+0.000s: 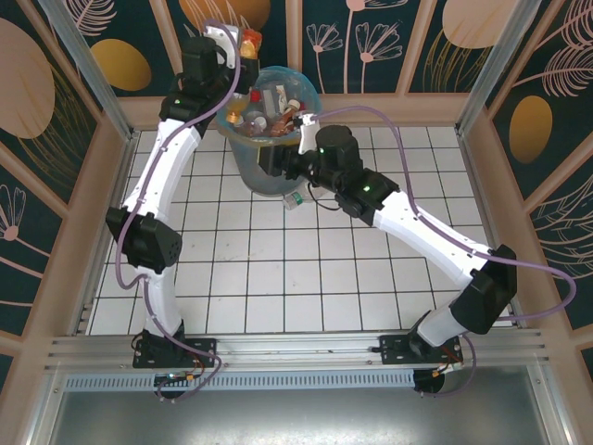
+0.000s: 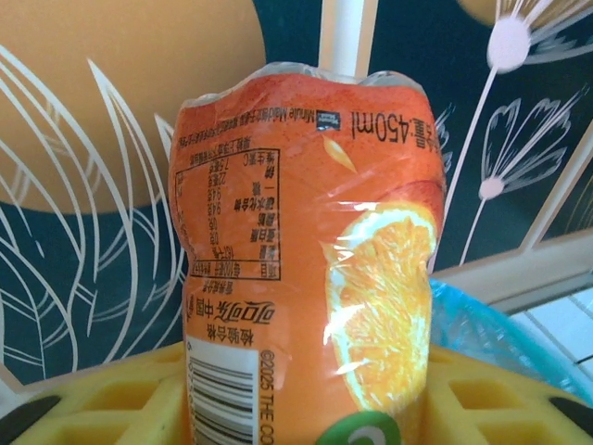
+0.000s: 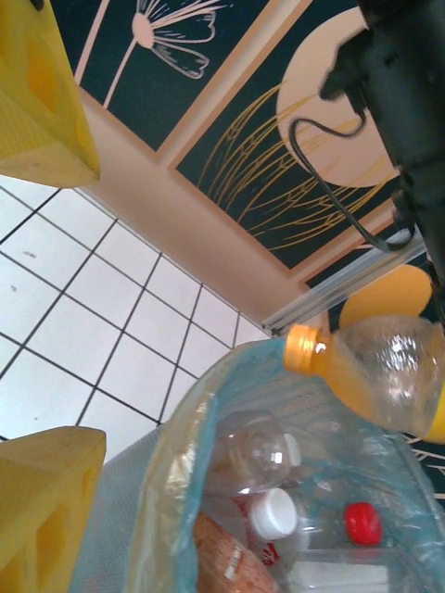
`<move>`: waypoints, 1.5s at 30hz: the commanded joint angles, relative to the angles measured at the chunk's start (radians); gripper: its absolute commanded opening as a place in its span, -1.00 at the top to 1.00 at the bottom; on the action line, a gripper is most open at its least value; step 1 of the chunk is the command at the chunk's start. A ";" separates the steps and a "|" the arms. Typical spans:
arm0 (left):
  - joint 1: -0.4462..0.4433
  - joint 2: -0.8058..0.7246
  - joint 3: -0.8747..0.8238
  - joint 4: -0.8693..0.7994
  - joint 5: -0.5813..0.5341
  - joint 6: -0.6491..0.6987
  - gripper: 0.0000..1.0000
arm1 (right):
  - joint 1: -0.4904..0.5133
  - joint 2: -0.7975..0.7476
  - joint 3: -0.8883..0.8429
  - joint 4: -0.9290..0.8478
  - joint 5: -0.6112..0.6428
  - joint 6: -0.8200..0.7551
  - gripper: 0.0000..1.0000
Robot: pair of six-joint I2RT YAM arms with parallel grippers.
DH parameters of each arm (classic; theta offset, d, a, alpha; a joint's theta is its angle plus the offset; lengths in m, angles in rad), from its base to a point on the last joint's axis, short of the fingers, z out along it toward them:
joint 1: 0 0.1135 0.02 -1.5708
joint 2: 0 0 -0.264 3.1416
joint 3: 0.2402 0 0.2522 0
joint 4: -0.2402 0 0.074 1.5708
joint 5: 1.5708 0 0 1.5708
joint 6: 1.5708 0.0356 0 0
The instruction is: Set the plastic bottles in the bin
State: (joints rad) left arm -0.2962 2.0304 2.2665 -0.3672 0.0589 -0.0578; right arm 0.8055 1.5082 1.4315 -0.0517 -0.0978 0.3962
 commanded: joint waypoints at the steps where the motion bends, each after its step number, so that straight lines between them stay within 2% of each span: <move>1: 0.004 0.027 0.000 0.017 -0.027 -0.003 -0.16 | 0.012 -0.019 -0.047 0.045 0.022 0.022 -0.41; 4: 0.004 0.016 -0.010 0.025 -0.024 -0.019 -0.45 | 0.011 -0.034 -0.063 0.056 0.033 0.023 -0.44; 8: 0.004 -0.017 -0.054 0.055 -0.027 -0.031 -0.61 | 0.012 -0.046 -0.075 0.068 0.038 0.023 -0.46; 16: 0.004 -0.020 -0.100 0.063 -0.022 -0.043 -0.59 | 0.012 -0.077 -0.141 0.101 0.049 0.035 -0.47; 18: 0.004 0.002 -0.069 0.046 -0.039 -0.040 -0.53 | 0.012 -0.085 -0.150 0.106 0.049 0.041 -0.47; 21: 0.004 0.027 0.005 0.019 -0.053 -0.049 -0.30 | 0.012 -0.093 -0.164 0.114 0.044 0.054 -0.47; 23: 0.004 0.014 0.024 0.035 -0.040 -0.057 -0.23 | 0.012 -0.096 -0.169 0.116 0.037 0.063 -0.47; 29: 0.004 -0.044 0.028 0.099 -0.035 -0.083 -0.38 | 0.014 -0.091 -0.178 0.121 0.029 0.075 -0.48; 31: 0.004 -0.026 0.042 0.104 -0.035 -0.084 -0.23 | 0.014 -0.088 -0.182 0.129 0.029 0.076 -0.48; 37: 0.004 0.115 0.142 -0.078 -0.057 -0.061 0.50 | 0.014 -0.073 -0.171 0.114 0.010 0.076 -0.48; 41: 0.005 0.099 -0.002 -0.112 -0.065 -0.059 0.75 | 0.014 -0.080 -0.186 0.108 0.024 0.074 -0.48; 45: 0.004 0.046 -0.164 -0.092 -0.052 -0.063 0.85 | 0.014 -0.081 -0.198 0.111 0.027 0.074 -0.48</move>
State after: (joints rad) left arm -0.2962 2.0941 2.1933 -0.3828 0.0071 -0.1204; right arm 0.8116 1.4425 1.2541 0.0296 -0.0788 0.4553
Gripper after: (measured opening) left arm 0.078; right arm 0.740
